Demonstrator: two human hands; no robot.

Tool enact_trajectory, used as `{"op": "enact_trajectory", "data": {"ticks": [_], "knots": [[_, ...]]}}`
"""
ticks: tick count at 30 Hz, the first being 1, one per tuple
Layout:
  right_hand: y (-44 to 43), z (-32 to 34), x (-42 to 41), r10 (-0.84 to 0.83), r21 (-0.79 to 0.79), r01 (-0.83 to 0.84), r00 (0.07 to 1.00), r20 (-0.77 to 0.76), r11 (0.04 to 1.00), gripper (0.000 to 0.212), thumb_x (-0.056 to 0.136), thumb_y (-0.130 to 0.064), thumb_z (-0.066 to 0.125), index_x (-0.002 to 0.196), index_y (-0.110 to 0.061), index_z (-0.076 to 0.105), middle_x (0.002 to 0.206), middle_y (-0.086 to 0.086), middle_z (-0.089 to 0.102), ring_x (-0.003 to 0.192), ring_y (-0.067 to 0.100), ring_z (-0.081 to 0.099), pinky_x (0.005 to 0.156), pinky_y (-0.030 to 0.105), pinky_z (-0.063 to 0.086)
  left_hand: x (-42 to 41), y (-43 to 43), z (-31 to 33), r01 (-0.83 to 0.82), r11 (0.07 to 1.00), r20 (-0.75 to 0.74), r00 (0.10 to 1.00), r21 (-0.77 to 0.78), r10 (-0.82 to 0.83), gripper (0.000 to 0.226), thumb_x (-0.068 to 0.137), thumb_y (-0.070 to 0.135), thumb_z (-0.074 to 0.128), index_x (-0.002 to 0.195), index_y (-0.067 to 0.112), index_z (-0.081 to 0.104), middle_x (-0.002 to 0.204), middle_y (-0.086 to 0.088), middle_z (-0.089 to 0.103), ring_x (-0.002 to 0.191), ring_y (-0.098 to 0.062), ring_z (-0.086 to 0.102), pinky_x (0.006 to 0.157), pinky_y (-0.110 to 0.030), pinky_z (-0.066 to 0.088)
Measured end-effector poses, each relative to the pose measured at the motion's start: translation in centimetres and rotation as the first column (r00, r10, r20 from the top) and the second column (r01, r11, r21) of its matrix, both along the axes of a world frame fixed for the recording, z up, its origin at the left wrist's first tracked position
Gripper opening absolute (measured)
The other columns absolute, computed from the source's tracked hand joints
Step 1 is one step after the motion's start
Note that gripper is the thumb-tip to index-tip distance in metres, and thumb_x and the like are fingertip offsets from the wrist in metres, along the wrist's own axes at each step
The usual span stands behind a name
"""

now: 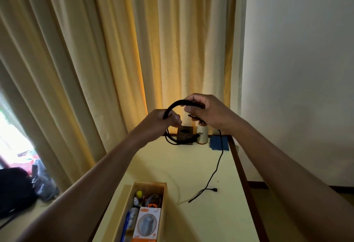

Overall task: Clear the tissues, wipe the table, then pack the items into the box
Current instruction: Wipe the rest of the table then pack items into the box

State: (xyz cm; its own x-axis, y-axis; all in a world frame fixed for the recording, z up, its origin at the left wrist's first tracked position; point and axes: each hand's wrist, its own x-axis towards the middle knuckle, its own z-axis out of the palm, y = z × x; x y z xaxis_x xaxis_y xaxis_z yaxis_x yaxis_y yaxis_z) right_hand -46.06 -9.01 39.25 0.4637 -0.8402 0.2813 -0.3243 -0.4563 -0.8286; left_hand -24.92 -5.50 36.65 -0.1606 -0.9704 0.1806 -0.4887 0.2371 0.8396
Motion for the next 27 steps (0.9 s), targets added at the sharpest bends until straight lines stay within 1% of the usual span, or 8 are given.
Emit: {"op": "enact_trajectory", "data": {"ticks": [4, 9, 11, 14, 17, 20, 23, 27], "knots": [[-1.2, -0.4, -1.2, -0.173, -0.164, 0.138, 0.96, -0.219, 0.977, 0.016, 0.096, -0.021, 0.069, 0.11, -0.028, 0.072, 0.096, -0.006, 0.073, 0.083, 0.012, 0.072, 0.083, 0.042, 0.06, 1.2, -0.1, 0.5, 0.019, 0.997, -0.236, 0.972, 0.074, -0.001, 0.024, 0.104, 0.027, 0.059, 0.097, 0.009, 0.072, 0.07, -0.011, 0.063, 0.07, -0.022, 0.063, 0.078, -0.029, 0.048], [-2.1, -1.6, -1.7, -0.338, -0.247, 0.263, 0.877, -0.341, 0.933, 0.02, 0.099, -0.012, 0.059, 0.098, -0.025, 0.073, 0.103, -0.007, 0.063, 0.097, 0.013, 0.061, 0.075, 0.023, 0.048, 1.2, -0.6, 0.9, 0.128, 0.99, -0.246, 0.963, 0.051, -0.112, 0.026, 0.106, 0.028, 0.057, 0.109, 0.009, 0.073, 0.068, 0.001, 0.032, 0.061, -0.014, 0.028, 0.057, -0.028, 0.028], [-2.2, -2.6, -1.6, -0.27, -0.003, 0.274, 0.945, -0.183, 0.962, 0.017, 0.101, -0.011, 0.055, 0.097, -0.018, 0.07, 0.103, 0.001, 0.07, 0.095, 0.018, 0.07, 0.082, 0.029, 0.057, 0.8, -0.8, 1.4, 0.128, 0.991, -0.267, 0.957, 0.042, -0.112, 0.026, 0.106, 0.029, 0.056, 0.111, 0.01, 0.073, 0.067, 0.002, 0.03, 0.059, -0.014, 0.025, 0.055, -0.028, 0.025], [-1.4, -3.7, -1.5, -0.122, 0.361, 0.031, 0.965, 0.231, 0.932, 0.014, 0.105, -0.007, 0.05, 0.109, -0.001, 0.062, 0.1, 0.011, 0.069, 0.08, 0.017, 0.071, 0.074, 0.028, 0.06, 0.6, -1.5, 1.6, 0.076, 0.997, -0.28, 0.958, 0.031, -0.065, 0.025, 0.105, 0.031, 0.058, 0.11, 0.013, 0.075, 0.066, 0.002, 0.031, 0.06, -0.015, 0.024, 0.055, -0.029, 0.024], [-1.8, -5.0, -2.5, -0.098, 0.426, -0.078, 0.921, 0.376, 0.901, 0.017, 0.105, -0.012, 0.053, 0.113, -0.004, 0.065, 0.094, 0.01, 0.064, 0.074, 0.019, 0.057, 0.071, 0.026, 0.053, 1.5, -2.0, 1.8, 0.017, 1.0, -0.165, 0.986, -0.014, -0.019, 0.024, 0.104, 0.033, 0.059, 0.108, 0.017, 0.076, 0.06, 0.009, 0.038, 0.056, -0.01, 0.03, 0.053, -0.026, 0.027], [-2.6, -6.0, -3.9, -0.056, 0.352, -0.042, 0.963, 0.262, 0.935, 0.021, 0.1, -0.02, 0.063, 0.11, -0.003, 0.07, 0.086, 0.002, 0.065, 0.081, 0.023, 0.052, 0.073, 0.03, 0.041, 2.2, -2.2, 2.0, -0.01, 0.999, -0.09, 0.996, -0.032, 0.007, 0.023, 0.104, 0.033, 0.059, 0.105, 0.02, 0.078, 0.058, 0.014, 0.043, 0.054, -0.006, 0.035, 0.053, -0.024, 0.031], [-2.5, -6.0, -4.9, -0.029, 0.257, -0.005, 0.991, 0.129, 0.966, 0.017, 0.099, -0.023, 0.065, 0.109, -0.015, 0.075, 0.099, -0.006, 0.075, 0.093, 0.012, 0.068, 0.087, 0.03, 0.047, 2.8, -2.6, 2.1, -0.013, 0.999, -0.085, 0.996, -0.053, 0.009, 0.021, 0.104, 0.033, 0.06, 0.104, 0.022, 0.078, 0.061, 0.009, 0.043, 0.056, -0.008, 0.035, 0.053, -0.026, 0.032], [-2.7, -6.7, -5.3, -0.088, -0.045, 0.079, 0.958, -0.271, 0.996, 0.01, 0.095, -0.03, 0.068, 0.094, -0.038, 0.074, 0.107, -0.009, 0.076, 0.1, 0.019, 0.072, 0.093, 0.049, 0.058, 3.0, -2.8, 2.3, -0.023, 0.996, -0.085, 0.996, -0.09, 0.015, 0.02, 0.103, 0.035, 0.061, 0.103, 0.026, 0.079, 0.062, 0.006, 0.043, 0.058, -0.014, 0.033, 0.054, -0.03, 0.029]]}}
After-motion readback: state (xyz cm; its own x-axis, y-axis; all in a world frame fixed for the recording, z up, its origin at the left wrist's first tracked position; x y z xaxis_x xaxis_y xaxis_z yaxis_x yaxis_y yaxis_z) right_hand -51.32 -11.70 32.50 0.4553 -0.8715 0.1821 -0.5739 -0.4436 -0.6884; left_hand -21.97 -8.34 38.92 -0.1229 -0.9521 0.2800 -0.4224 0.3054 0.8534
